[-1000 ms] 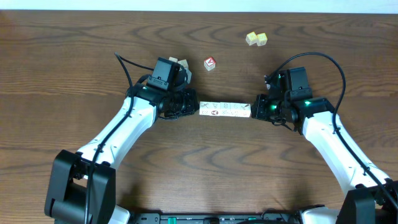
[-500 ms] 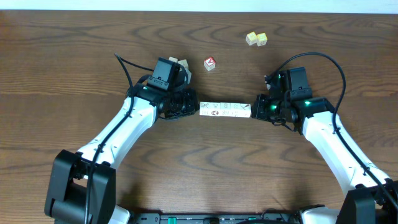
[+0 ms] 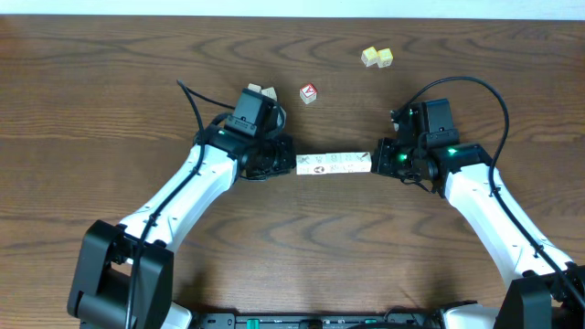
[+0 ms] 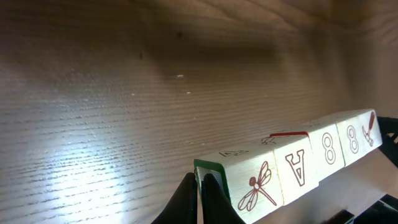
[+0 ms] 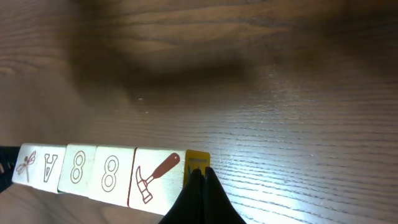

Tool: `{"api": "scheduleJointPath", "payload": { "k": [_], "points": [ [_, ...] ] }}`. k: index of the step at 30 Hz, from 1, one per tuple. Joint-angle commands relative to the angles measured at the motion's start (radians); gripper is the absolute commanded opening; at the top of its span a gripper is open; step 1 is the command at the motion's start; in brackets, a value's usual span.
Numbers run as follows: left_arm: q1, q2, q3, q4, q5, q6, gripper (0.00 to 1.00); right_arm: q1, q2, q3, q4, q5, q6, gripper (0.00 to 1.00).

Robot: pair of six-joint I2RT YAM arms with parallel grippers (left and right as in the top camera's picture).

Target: Lift 5 blocks

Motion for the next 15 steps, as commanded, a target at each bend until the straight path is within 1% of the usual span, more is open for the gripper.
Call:
{"api": "scheduleJointPath", "payload": {
  "k": [1,15],
  "points": [
    [-0.071,0.0,0.01,0.029,0.149,-0.014,0.07,0.034,-0.01,0.032,0.014,-0.258,0.018,0.01],
    [-0.071,0.018,0.01,0.029,0.126,-0.018,0.07,0.034,0.055,0.032,0.014,-0.25,0.018,0.01]
  ]
}}
